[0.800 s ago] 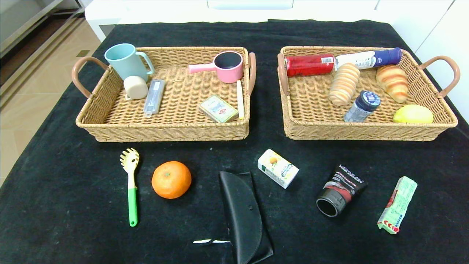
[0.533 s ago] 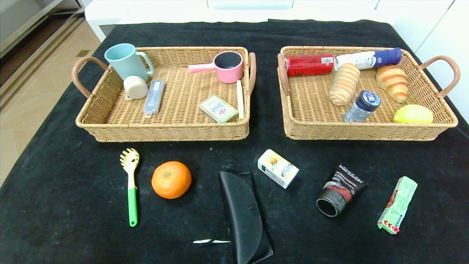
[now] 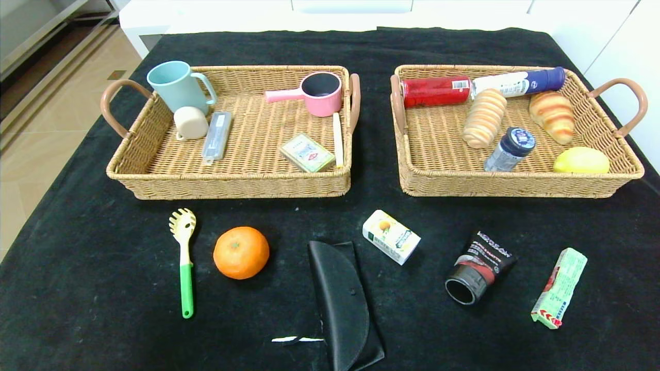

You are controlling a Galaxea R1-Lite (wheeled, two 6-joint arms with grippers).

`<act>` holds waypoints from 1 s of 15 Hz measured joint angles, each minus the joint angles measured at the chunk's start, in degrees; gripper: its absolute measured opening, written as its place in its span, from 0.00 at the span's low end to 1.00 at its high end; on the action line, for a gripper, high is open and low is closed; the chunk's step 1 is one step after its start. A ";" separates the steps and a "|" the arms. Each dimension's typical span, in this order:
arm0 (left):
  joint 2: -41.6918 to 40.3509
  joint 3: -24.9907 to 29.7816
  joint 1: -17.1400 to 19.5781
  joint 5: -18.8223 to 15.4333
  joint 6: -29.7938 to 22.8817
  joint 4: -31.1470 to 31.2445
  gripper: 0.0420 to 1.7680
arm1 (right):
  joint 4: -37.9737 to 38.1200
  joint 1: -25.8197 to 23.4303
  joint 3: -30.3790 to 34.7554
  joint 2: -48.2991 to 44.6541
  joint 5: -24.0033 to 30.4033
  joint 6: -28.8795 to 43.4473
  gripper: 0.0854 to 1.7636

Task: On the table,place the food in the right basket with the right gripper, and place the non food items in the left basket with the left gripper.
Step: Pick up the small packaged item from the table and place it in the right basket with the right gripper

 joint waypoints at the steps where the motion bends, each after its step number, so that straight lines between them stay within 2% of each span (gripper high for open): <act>1: 3.61 -2.39 -3.33 -0.24 0.63 -0.06 0.97 | -0.41 0.06 -1.54 3.23 1.57 -0.27 0.97; 3: 9.95 -6.14 -8.51 -0.69 3.19 -0.27 0.97 | -2.61 0.61 -3.68 9.24 3.74 -0.93 0.97; 6: 18.69 -9.86 -13.36 -2.56 6.05 -0.91 0.97 | -5.47 6.92 -7.08 17.48 4.22 -1.27 0.97; 10: 29.03 -14.67 -16.24 -4.55 7.28 -5.55 0.97 | -6.14 17.64 -11.00 25.17 1.62 -1.29 0.97; 15: 37.33 -18.46 -19.63 -4.47 9.57 -6.50 0.97 | -6.14 20.04 -13.89 31.04 1.38 -2.39 0.97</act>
